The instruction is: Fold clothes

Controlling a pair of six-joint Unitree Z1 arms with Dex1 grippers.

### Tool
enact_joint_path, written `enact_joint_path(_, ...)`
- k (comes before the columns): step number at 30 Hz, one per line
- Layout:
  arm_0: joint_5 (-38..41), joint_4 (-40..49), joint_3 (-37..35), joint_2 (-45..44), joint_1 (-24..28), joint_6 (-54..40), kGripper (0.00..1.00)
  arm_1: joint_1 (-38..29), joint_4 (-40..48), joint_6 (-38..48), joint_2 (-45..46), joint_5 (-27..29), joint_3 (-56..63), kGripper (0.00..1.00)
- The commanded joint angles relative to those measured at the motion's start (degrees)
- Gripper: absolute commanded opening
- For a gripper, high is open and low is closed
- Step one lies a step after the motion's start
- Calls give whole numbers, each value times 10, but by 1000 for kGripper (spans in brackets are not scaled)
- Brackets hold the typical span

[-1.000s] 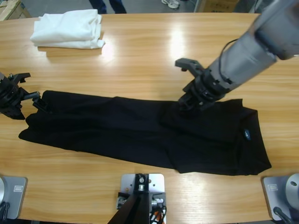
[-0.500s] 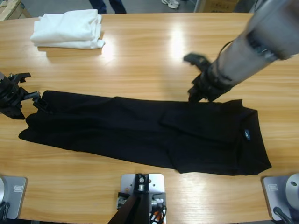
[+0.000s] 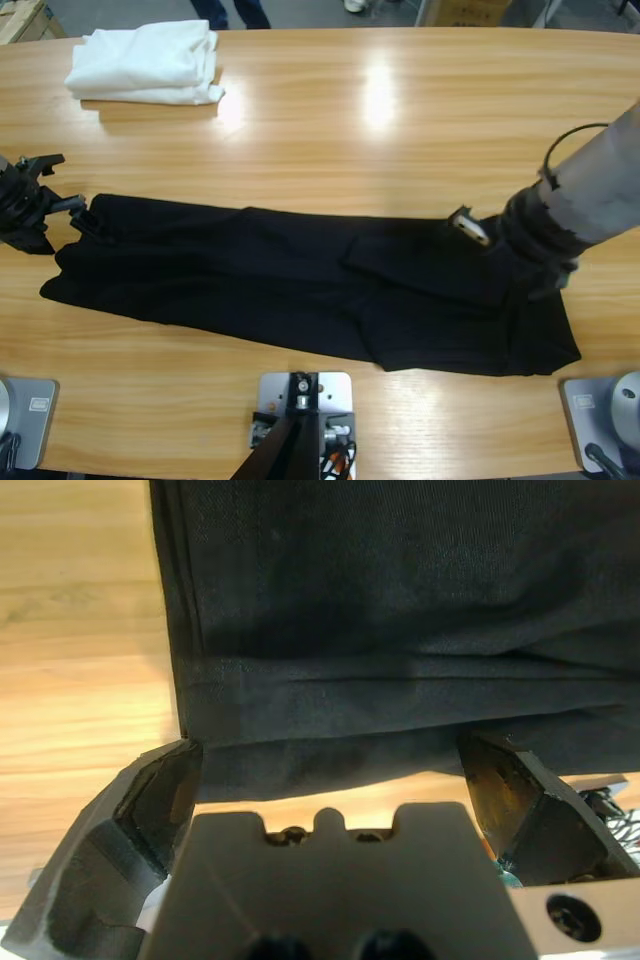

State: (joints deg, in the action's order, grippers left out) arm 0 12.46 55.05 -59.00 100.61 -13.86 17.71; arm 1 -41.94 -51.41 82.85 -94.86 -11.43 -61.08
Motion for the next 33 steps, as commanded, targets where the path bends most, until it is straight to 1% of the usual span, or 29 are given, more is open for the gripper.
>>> enact_joint_path(1, 9, -8, 23, -21, -13, 5, 1000, -37, 77, 193, -27, -16, 77, 1000)
enact_joint_path(3, 10, -7, 24, -28, -14, 5, 1000, -37, 102, 199, -31, -1, 98, 1000)
enact_joint_path(7, 10, -7, 24, -36, -16, 4, 1000, -37, 144, 199, -53, 3, 133, 1000)
enact_joint_path(9, 10, -7, 24, -36, -20, 4, 1000, -37, 181, 194, -63, 14, 160, 1000)
enact_joint_path(11, 11, -7, 25, -37, -24, 5, 1000, -37, 197, 184, -74, 24, 168, 1000)
enact_joint_path(14, 11, -7, 25, -38, -25, 5, 1000, -36, 193, 163, -75, 45, 165, 1000)
enact_joint_path(21, 11, -7, 23, -33, -25, 5, 1000, -33, 133, 114, -75, 103, 130, 1000)
enact_joint_path(24, 13, -12, 14, -44, -25, 8, 992, -32, 115, 106, -76, 109, 112, 1000)
enact_joint_path(26, 29, -36, 4, -45, -30, 5, 977, -32, 105, 103, -77, 111, 111, 1000)
enact_joint_path(29, 29, -75, 6, -23, -31, 47, 977, -32, 101, 102, -79, 110, 108, 1000)
enact_joint_path(30, 28, -94, 9, -14, -34, 53, 935, -32, 101, 101, -80, 110, 109, 1000)
enact_joint_path(31, 24, -98, 6, -5, -36, 52, 797, -32, 103, 98, -82, 108, 109, 1000)
enact_joint_path(32, 25, -99, 3, 5, -36, 54, 696, -32, 104, 95, -83, 106, 108, 1000)
enact_joint_path(33, 26, -100, 0, 11, -36, 53, 646, -32, 105, 94, -83, 106, 108, 1000)
